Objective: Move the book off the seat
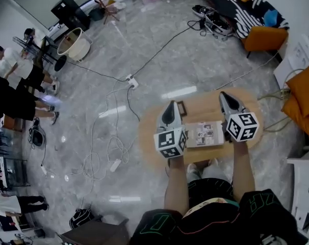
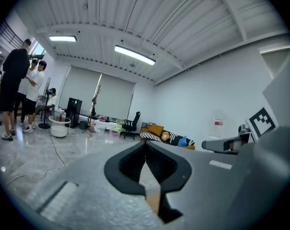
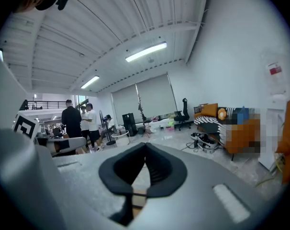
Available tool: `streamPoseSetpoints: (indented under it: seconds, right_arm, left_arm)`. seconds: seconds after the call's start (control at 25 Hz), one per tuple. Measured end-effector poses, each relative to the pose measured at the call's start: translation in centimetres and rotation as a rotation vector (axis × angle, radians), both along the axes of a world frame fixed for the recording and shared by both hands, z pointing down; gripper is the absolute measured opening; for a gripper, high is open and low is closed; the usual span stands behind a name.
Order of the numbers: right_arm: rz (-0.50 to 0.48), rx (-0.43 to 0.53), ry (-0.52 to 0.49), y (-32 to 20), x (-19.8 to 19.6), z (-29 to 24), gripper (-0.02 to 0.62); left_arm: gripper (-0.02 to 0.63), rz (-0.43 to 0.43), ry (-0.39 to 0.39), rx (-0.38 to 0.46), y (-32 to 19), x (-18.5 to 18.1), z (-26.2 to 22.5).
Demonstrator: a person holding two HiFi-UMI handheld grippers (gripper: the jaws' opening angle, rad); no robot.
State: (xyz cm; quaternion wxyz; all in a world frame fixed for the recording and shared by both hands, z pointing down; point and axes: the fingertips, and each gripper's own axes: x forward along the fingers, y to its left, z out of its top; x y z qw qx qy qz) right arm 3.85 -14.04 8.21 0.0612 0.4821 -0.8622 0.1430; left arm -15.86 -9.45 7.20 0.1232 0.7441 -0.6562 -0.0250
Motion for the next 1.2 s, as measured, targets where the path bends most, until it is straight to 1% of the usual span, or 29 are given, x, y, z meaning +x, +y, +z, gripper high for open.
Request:
streamPoseSetpoints:
  seconds: [0.08,0.16,0.28,0.4,0.6,0.8,0.96,1.2]
  right_arm:
    - [0.004,0.038,-0.005,0.0,-0.3,-2.1,0.005]
    - [0.011,0.082,-0.006,0.0,-0.8,-3.9,0.004]
    - [0.004,0.16,0.038,0.6,-2.6,-6.2,0.005]
    - [-0.018,0.203,0.075,1.3,-3.7,-7.8,0.005]
    - [-0.004,0.239,0.096,1.5,-3.0,-9.3,0.004]
    - [0.032,0.295,0.2,1.7,-3.3,-9.6,0.003]
    - [0.042,0.3,0.195,1.8,-3.5,-9.9,0.003]
    - [0.039,0.297,0.195,0.4,-2.8,-9.8,0.003]
  left_arm:
    - [0.012,-0.018,-0.016,0.036,0.6,-0.2,-1.8]
    - [0.012,-0.016,-0.049,0.078,0.6,-0.4,-3.3]
    - [0.012,-0.009,-0.1,0.147,0.0,-1.5,-6.2]
    - [0.012,-0.029,-0.132,0.179,0.1,-2.2,-8.4]
    - [0.011,-0.059,-0.147,0.196,0.7,-3.2,-9.3]
    - [0.011,-0.074,-0.169,0.186,0.8,-4.1,-8.6]
    - [0.011,-0.084,-0.178,0.187,1.0,-4.7,-8.6]
    - [0.011,-0.08,-0.186,0.182,-0.6,-4.0,-8.4]
